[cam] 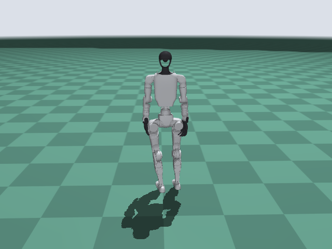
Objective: In place motions
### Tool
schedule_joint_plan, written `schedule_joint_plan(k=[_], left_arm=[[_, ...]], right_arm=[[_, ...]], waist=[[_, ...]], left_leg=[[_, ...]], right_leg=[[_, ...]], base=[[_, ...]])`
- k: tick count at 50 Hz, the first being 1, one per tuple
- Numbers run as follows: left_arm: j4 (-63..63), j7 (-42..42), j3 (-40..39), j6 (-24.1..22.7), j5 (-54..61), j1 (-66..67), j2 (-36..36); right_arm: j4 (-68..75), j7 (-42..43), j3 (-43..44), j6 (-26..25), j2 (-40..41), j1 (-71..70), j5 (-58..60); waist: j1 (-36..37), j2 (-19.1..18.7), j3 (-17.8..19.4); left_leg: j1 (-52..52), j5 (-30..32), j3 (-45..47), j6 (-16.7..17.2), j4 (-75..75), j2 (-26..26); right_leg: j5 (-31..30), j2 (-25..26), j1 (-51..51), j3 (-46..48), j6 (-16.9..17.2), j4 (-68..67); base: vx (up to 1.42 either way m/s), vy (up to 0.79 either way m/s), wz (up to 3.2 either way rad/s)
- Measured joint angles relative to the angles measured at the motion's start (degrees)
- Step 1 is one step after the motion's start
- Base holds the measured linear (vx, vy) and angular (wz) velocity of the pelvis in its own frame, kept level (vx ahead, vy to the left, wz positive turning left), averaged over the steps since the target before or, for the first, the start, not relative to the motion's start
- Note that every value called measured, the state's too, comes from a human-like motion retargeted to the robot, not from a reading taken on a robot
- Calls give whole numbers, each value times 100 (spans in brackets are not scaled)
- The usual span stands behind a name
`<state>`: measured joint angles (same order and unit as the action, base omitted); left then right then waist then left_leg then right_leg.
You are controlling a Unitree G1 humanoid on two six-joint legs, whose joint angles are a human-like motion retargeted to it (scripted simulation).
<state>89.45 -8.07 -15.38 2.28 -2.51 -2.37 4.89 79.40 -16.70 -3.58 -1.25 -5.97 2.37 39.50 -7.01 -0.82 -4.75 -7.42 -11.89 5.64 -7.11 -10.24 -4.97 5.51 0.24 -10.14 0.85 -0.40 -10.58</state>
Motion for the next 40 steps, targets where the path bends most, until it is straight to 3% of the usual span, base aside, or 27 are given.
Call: schedule_joint_plan(k=[5,10,13,18,23,27,29,35,40], left_arm=[[-354,-73,562,-37,-80,-291,118],[-612,-118,843,-32,-104,-519,215],[-668,-161,813,-31,-18,-613,268],[-671,-71,570,-24,-186,-588,388],[-477,27,287,-6,-284,-530,387],[-333,115,60,1,-321,-420,382],[-276,149,-31,-5,-344,-338,367],[-64,113,168,21,-198,-489,212],[-356,114,344,-48,-319,-590,23]], right_arm=[[-125,35,-30,54,-23,-3,84],[-166,41,-155,-36,-89,-95,209],[-160,-12,-203,-17,-143,-205,129],[20,39,-248,-142,-244,-445,-124],[265,168,-265,-267,-288,-713,-529],[366,185,-250,-329,-198,-866,-533],[350,192,-232,-321,-119,-853,-459],[290,393,36,-255,-70,-622,-573],[681,540,433,-426,-172,-353,-707]], waist=[[-90,-28,94],[-493,-236,145],[-512,-348,174],[-68,-341,-71],[771,41,-108],[682,275,-139],[407,169,-234],[-603,-478,-135],[-813,-613,-110]], left_leg=[[9,-226,814,0,23,177],[14,-487,1941,78,11,598],[197,-647,3082,203,129,870],[491,-856,5295,596,266,1061],[849,-843,6841,1047,333,793],[1050,-788,7508,1314,104,648],[1043,-787,7656,1353,39,737],[1092,-725,7648,1395,-38,1235],[1342,-615,7623,1377,-30,1262]], right_leg=[[-196,148,-249,-617,70,-24],[101,146,-718,-295,-11,-115],[511,-277,-804,1174,-133,-318],[1123,-1312,-646,4200,-19,-946],[1152,-1559,-213,5888,-211,-1147],[315,-1607,-257,5815,-39,-870],[416,-1590,-467,5439,-24,-1061],[492,-1169,-257,5634,84,-929],[539,-1016,26,5607,297,-707]], base=[[-18,-2,-130],[-22,0,-222],[-25,7,-346],[-14,16,-443],[-12,18,-447],[-5,7,-239],[0,4,-101],[-9,7,10],[7,14,-1]])
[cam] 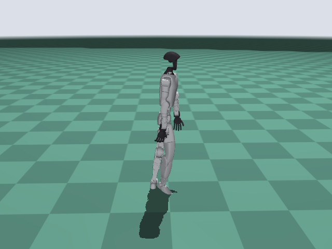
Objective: In place motions
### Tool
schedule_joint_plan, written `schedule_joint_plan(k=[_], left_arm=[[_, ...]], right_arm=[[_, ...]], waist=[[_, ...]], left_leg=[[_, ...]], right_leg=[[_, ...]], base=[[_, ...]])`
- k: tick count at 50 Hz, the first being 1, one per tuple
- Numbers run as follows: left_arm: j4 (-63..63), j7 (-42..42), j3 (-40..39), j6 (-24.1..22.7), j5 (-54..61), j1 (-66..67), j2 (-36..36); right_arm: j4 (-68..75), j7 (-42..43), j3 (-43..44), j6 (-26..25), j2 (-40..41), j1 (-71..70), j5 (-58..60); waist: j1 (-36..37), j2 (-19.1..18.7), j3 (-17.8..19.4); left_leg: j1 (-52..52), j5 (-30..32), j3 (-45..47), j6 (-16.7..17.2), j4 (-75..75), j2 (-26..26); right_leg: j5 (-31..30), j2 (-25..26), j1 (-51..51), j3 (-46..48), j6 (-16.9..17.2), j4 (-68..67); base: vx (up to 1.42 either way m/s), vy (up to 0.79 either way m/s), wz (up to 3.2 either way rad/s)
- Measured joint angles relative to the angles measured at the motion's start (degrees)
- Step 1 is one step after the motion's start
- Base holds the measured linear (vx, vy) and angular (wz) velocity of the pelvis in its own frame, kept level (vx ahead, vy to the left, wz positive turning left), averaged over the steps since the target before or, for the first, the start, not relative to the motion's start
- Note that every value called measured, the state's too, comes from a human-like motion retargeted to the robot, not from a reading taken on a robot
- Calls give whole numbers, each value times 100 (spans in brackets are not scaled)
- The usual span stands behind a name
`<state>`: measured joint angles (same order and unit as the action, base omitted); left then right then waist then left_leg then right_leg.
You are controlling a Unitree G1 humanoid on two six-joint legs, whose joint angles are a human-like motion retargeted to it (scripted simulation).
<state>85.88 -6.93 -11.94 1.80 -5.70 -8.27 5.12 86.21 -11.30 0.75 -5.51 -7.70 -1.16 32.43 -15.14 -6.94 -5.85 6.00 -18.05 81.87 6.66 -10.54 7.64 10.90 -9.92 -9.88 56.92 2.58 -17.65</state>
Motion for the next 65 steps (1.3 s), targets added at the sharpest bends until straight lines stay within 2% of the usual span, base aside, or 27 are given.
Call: schedule_joint_plan(k=[3,7,8,10,13,17,20,22,25,27,30,33,38,43,53,58,60,62,65], left_arm=[[-201,28,14,-70,-25,71,-95],[-344,14,-150,-124,-51,388,-49],[-325,33,-191,-126,-16,456,-17],[-209,54,-314,-107,67,540,48],[42,16,-516,-35,136,617,107],[146,17,-689,8,39,816,155],[140,9,-809,15,-36,945,146],[160,-24,-846,21,-16,988,145],[223,-27,-812,27,9,1060,129],[310,-21,-781,45,-26,1094,81],[454,-39,-859,106,-108,1047,-7],[322,7,-726,72,-45,895,-65],[-57,-58,-572,24,-59,780,-93],[-293,-132,-271,-10,-227,533,130],[-832,-402,-188,-1,-371,649,238],[-942,-409,-3,14,-553,619,99],[-962,-427,84,25,-633,632,34],[-932,-500,100,8,-671,646,-4],[-840,-527,147,10,-632,671,-1]], right_arm=[[376,26,123,-109,-81,114,-70],[736,-9,58,-304,-95,134,87],[735,-45,31,-311,-79,115,178],[621,-157,-90,-280,-44,44,332],[277,-243,-302,-173,0,-85,512],[-178,-274,-537,67,74,-223,639],[-399,-349,-695,165,157,-301,579],[-437,-413,-778,196,218,-365,495],[-397,-528,-880,215,270,-404,433],[-332,-580,-905,210,260,-355,560],[-192,-423,-943,144,253,-180,799],[149,-110,-825,74,195,-120,510],[683,-216,-578,-203,70,55,286],[613,-113,-411,-57,-5,251,-138],[163,-509,-667,34,-59,-141,180],[-200,-517,-584,176,-283,-409,298],[-299,-466,-494,253,-431,-407,296],[-264,-354,-351,285,-557,-391,376],[-97,-96,-126,167,-671,-246,491]], waist=[[171,267,-139],[662,941,-410],[777,1079,-405],[1002,1221,-273],[1200,1255,-66],[1391,1425,46],[1650,1476,180],[1724,1395,355],[1585,1137,540],[1260,962,461],[946,737,262],[991,733,430],[948,520,219],[885,449,288],[1438,562,275],[1915,706,451],[2097,710,498],[2299,740,486],[2497,792,400]], left_leg=[[121,355,-780,-417,-562,63],[-44,621,-1926,-1572,-1656,-58],[-163,640,-2288,-1717,-1941,-108],[-627,751,-3437,-1823,-2491,-234],[-1382,950,-4919,-1777,-2881,-630],[-1884,993,-5577,-2076,-2434,-1054],[-2214,1279,-6717,-1789,-1635,-1561],[-2044,1449,-7144,-1613,-881,-1637],[-1603,2026,-6961,-1566,53,-1443],[-1272,1655,-6696,-1576,292,-1378],[-1231,1615,-6600,-1432,359,-1200],[-901,1615,-6359,-1417,577,-1181],[-798,1550,-6125,-1315,756,-1085],[-857,1476,-6190,-1287,618,-991],[-1419,1446,-6663,-1310,184,-1056],[-1888,1693,-7575,-1427,-9,-1417],[-2012,1590,-7982,-1463,-33,-1594],[-2119,1347,-8006,-1436,13,-1651],[-2171,803,-7305,-1410,147,-1493]], right_leg=[[37,-182,7,-318,-59,64],[130,-667,-361,-1379,-324,-82],[118,-723,-439,-1647,-383,-96],[20,-629,-501,-2210,-492,0],[-197,-357,-525,-2877,-626,259],[-438,-274,-705,-3604,-688,417],[-627,-66,-722,-4001,-741,580],[-715,184,-549,-4076,-798,714],[-805,607,-170,-4093,-812,942],[-835,757,-2,-4036,-774,1077],[-841,956,37,-4199,-753,1126],[-819,1007,161,-4405,-785,1022],[-766,1148,120,-4581,-753,966],[-708,1188,159,-4517,-738,928],[-261,831,-155,-4203,-673,317],[101,332,-174,-3431,-640,2],[265,138,-103,-2962,-619,-124],[435,-101,-94,-2537,-585,-360],[546,-402,94,-1714,-460,-430]], base=[[16,14,-69],[17,10,-174],[5,9,-213],[-5,9,-229],[-12,10,-225],[-12,11,-217],[-11,8,-232],[-7,1,-183],[6,-1,-98],[23,3,-18],[20,1,-52],[5,1,-76],[11,-1,-52],[-4,-3,5],[-9,2,44],[-26,6,189],[-22,4,290],[-18,3,306],[-15,-4,355]])
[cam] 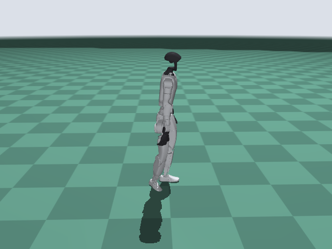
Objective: In place motions
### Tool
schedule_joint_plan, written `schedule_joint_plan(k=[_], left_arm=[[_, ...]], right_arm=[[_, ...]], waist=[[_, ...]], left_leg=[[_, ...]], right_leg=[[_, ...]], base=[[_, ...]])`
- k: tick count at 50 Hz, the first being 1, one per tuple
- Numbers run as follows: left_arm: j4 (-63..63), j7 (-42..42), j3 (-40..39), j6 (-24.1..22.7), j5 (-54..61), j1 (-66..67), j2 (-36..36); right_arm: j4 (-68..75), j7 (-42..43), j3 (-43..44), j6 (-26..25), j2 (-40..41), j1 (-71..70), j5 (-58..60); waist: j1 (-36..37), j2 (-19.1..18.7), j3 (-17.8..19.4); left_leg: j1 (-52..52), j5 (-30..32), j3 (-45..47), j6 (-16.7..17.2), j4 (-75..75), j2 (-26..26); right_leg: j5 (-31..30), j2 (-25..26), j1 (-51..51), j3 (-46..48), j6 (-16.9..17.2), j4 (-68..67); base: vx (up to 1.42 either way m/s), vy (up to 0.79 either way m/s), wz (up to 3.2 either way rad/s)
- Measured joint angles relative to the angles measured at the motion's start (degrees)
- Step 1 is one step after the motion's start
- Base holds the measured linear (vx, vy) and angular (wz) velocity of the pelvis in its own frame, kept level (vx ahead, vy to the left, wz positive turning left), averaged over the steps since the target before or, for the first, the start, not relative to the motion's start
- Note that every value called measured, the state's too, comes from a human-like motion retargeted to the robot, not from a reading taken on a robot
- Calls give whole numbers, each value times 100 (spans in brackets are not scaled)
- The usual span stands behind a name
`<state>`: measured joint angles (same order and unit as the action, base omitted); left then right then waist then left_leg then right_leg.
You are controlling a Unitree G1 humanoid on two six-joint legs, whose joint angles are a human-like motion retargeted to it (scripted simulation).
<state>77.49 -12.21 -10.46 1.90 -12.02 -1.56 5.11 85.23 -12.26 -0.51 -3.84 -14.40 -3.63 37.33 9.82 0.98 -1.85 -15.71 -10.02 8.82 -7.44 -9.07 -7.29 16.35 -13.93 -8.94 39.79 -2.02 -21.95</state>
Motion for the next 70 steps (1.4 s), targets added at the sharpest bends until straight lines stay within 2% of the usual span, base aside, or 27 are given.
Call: schedule_joint_plan(k=[3,6,8,9,10,12,13,15,20,25,28,30,32,33,35,37,40,42,45,47,48,50,53,56,60,65,70], left_arm=[[95,159,-31,40,88,-69,84],[221,413,-62,16,303,-155,109],[345,515,37,-23,504,-207,109],[416,528,99,-35,579,-252,100],[488,527,162,-43,642,-307,87],[569,515,172,-48,615,-400,9],[583,522,157,-61,562,-417,-53],[565,573,72,-130,486,-367,-179],[688,591,-301,-183,608,-302,-239],[937,584,-777,-141,606,36,-88],[1096,591,-949,-105,610,251,19],[1217,572,-1040,-69,616,293,90],[1280,566,-1084,-47,594,297,153],[1287,567,-1078,-39,587,278,190],[1269,572,-1042,-25,579,167,277],[1210,587,-858,-15,611,14,319],[1009,562,-700,-10,677,-182,295],[867,559,-582,-51,715,-282,210],[714,575,-399,-123,737,-409,31],[667,572,-263,-172,729,-462,-76],[663,561,-193,-192,711,-500,-111],[705,534,-95,-204,625,-541,-113],[895,570,125,-135,497,-576,-162],[1131,609,124,-180,699,-526,-215],[1301,628,-244,-170,596,-238,-216],[1435,658,-286,-152,583,-136,-144],[1612,664,-439,-98,683,-133,-86]], right_arm=[[212,39,199,-113,-34,175,28],[312,18,464,-192,83,388,109],[317,33,614,-211,204,533,138],[286,41,673,-197,257,599,131],[243,47,727,-173,305,661,115],[160,34,769,-76,348,757,45],[136,18,793,-23,353,806,-1],[150,-20,752,28,353,863,-84],[89,-216,529,-170,425,530,-169],[-464,-421,329,255,548,511,225],[-599,-198,208,360,568,537,343],[-638,-228,157,404,555,556,368],[-656,-320,162,371,555,620,362],[-649,-329,177,352,564,655,318],[-616,-318,208,345,566,690,134],[-582,-323,335,336,582,782,-54],[-451,-326,445,276,575,851,-199],[-330,-262,526,225,558,913,-242],[-115,-169,610,151,496,988,-336],[64,-142,643,92,453,992,-401],[164,-133,672,62,442,967,-424],[314,-117,671,12,452,984,-451],[453,-231,840,-92,506,977,-491],[366,-306,824,-168,581,872,-403],[63,-205,580,60,592,834,-206],[-262,-309,525,205,620,683,-248],[-356,-385,419,219,613,519,-249]], waist=[[2,51,-143],[-316,46,-440],[-504,-64,-630],[-618,-177,-671],[-748,-311,-690],[-881,-508,-729],[-866,-549,-797],[-702,-566,-908],[-459,-503,-616],[-312,-386,-650],[-438,-506,-685],[-637,-676,-671],[-922,-824,-693],[-956,-840,-724],[-508,-696,-735],[-1085,-955,-562],[-1286,-1049,-452],[-1419,-1058,-405],[-1621,-890,-236],[-1578,-681,-68],[-1532,-594,36],[-1166,-388,-41],[-850,-105,55],[-765,-126,168],[-1149,-318,-244],[-881,-231,-215],[-852,-288,-295]], left_leg=[[122,-663,1913,200,60,485],[485,-1149,4325,693,-3,982],[726,-1104,5455,975,37,1176],[761,-899,5541,1050,112,1228],[761,-638,5444,1102,204,1266],[650,256,5112,862,491,1224],[568,425,4897,721,604,1146],[445,504,4633,591,691,1076],[357,385,4184,479,368,1134],[357,182,3912,558,365,1020],[295,54,3534,527,250,1141],[215,-28,3128,494,105,1298],[88,-49,2634,424,33,1343],[15,-58,2493,401,3,1354],[-15,-154,2742,398,-96,1449],[-103,-67,1814,341,-116,1436],[-171,-8,1250,321,-101,1383],[-184,29,902,306,-82,1244],[-36,54,475,247,-77,814],[159,12,386,240,-154,522],[265,-25,343,263,-223,412],[219,-146,557,302,-502,267],[305,-59,589,392,-707,94],[635,-24,829,318,-537,110],[609,7,622,360,-330,73],[774,26,802,396,-139,3],[746,6,844,411,-99,18]], right_leg=[[-20,-96,519,1365,281,347],[-202,38,1027,2888,651,791],[-384,311,1327,3723,853,1065],[-487,489,1474,3997,951,1174],[-593,679,1620,4216,1051,1272],[-768,789,1776,4235,1258,1215],[-827,787,1807,4263,1325,1162],[-963,759,1838,4249,1317,1079],[-1376,618,2030,4064,1173,897],[-1685,552,2178,3648,1293,827],[-2215,383,2065,2718,1085,316],[-2614,108,1747,1679,832,-444],[-2742,51,998,55,811,-1298],[-2558,270,546,-976,974,-1538],[-2108,787,-75,-2765,992,-1773],[-1643,1150,-397,-2663,679,-2073],[-1156,1427,-842,-3061,390,-1881],[-948,1604,-986,-3313,289,-1258],[-846,1783,-882,-4007,334,134],[-901,1618,-597,-3990,276,930],[-1116,1545,-418,-3809,65,1238],[-824,1224,-21,-2165,-162,1389],[-791,1081,12,-3012,20,1202],[-846,1136,370,-2536,-14,1390],[-900,1213,418,-2261,209,1675],[-929,1181,602,-2134,433,1965],[-962,1231,619,-2018,505,2126]], base=[[-11,-15,413],[-2,-25,466],[6,-24,414],[3,-21,383],[1,-15,353],[2,-5,289],[5,0,210],[2,1,125],[-20,-10,75],[-3,-15,46],[3,-17,88],[2,-18,151],[0,-19,173],[-5,-20,72],[-9,-19,13],[-9,-16,259],[-10,-10,186],[-7,-1,176],[-1,6,171],[7,10,107],[11,9,50],[15,7,-21],[12,7,55],[12,0,50],[22,8,55],[3,7,-5],[0,4,-4]])
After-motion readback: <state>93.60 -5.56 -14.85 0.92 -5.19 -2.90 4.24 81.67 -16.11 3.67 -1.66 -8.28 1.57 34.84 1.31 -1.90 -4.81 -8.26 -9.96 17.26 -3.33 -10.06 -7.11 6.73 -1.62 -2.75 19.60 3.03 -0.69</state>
